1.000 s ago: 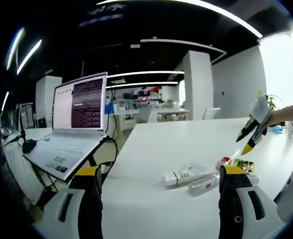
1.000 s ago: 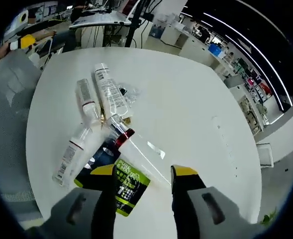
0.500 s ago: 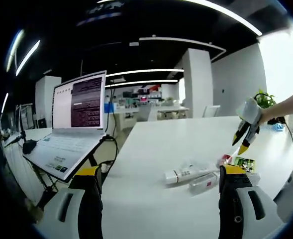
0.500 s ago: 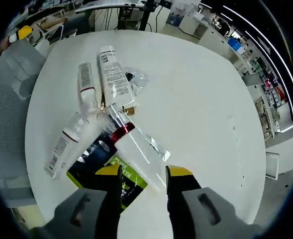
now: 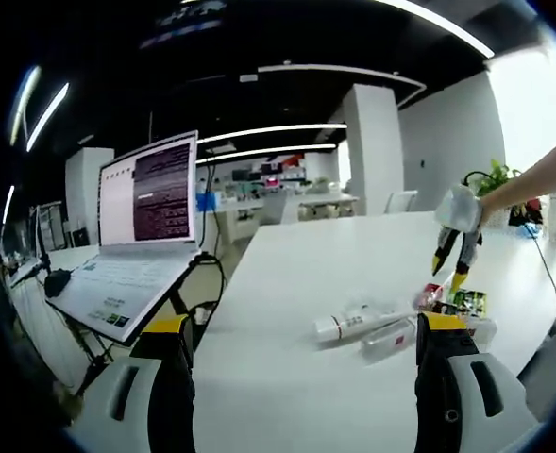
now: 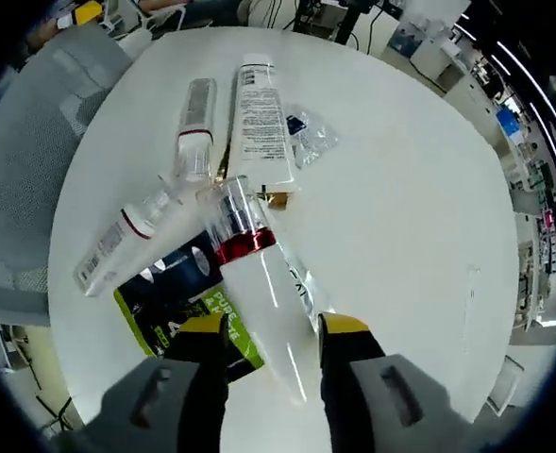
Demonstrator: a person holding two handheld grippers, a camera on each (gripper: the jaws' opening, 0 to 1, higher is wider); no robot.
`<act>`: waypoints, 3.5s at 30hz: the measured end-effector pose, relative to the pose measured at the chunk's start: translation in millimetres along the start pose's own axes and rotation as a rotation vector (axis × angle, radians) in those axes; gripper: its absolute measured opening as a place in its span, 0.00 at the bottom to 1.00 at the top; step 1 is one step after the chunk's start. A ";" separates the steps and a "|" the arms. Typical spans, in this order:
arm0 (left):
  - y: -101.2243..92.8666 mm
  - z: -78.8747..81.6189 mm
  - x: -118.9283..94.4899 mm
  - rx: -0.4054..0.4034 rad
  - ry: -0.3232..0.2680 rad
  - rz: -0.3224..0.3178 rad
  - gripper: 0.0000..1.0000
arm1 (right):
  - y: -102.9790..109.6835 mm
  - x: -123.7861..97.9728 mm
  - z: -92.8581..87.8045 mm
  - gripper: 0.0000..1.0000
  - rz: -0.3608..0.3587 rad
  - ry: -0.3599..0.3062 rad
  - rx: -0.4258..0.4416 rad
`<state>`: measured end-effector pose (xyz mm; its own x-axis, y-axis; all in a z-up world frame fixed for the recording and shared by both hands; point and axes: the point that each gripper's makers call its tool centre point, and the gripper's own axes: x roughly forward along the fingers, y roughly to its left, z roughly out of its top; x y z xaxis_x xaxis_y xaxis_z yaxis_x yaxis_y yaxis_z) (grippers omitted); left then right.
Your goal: Arrange the skincare products in the storage area until every visible bottle or jar stands upright without overlapping.
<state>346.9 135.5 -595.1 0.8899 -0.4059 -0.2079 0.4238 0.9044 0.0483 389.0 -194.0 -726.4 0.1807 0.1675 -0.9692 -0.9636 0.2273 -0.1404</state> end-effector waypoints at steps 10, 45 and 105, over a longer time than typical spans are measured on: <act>0.6 -0.6 0.0 -0.005 0.005 0.007 0.97 | 3.3 9.0 -3.8 0.38 0.106 0.008 -0.069; -2.8 -12.6 2.3 0.025 0.075 -0.008 0.97 | 4.9 21.9 -11.4 0.29 0.159 0.070 -0.255; -147.6 37.7 65.8 -0.165 0.128 -0.748 0.52 | 27.6 -79.1 69.1 0.25 -0.179 -0.689 0.360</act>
<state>349.3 -29.7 -579.1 0.3468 -0.9069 -0.2393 0.8646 0.4080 -0.2931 361.7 -134.6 -639.7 0.5206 0.6281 -0.5784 -0.8073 0.5827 -0.0939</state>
